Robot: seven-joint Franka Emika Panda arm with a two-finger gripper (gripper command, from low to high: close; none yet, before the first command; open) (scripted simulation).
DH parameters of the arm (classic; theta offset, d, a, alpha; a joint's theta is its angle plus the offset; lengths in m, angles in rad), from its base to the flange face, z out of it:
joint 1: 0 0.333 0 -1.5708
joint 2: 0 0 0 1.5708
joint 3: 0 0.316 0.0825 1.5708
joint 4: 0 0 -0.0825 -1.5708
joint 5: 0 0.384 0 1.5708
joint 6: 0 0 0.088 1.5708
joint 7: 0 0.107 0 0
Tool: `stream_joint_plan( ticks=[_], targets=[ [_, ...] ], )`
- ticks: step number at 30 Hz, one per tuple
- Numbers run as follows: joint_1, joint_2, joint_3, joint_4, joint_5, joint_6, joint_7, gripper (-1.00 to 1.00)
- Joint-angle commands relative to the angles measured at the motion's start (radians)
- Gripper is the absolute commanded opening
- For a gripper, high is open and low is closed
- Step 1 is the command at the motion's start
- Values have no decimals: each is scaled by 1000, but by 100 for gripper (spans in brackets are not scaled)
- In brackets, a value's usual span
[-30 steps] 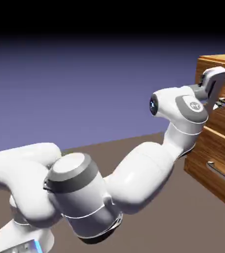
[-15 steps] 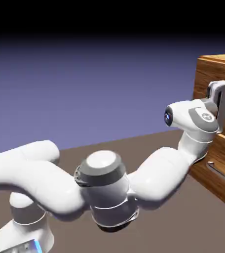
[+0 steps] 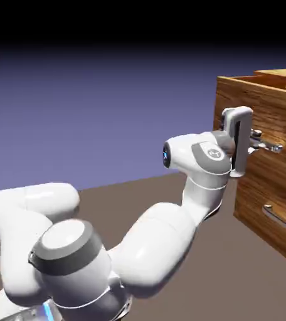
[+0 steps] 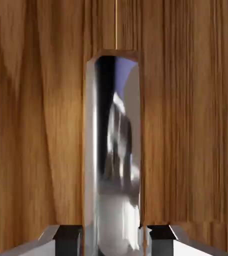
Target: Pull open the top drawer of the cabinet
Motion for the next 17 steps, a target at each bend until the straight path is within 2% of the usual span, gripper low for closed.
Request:
stream_joint_plan(
  ticks=[1, 7, 11, 13, 14, 17],
  targets=[
    [-34, -3, 6, -36, 9, -3, 0, -100],
    [-245, -6, 46, -234, 56, 10, 20, -100],
    [-277, 139, 69, -212, 17, 65, 188, -100],
    [-342, 148, 92, -257, 27, 84, 207, -100],
    [-342, 148, 92, -258, 27, 84, 207, 100],
    [-414, 134, 114, -310, 48, 104, 201, 100]
  ],
)
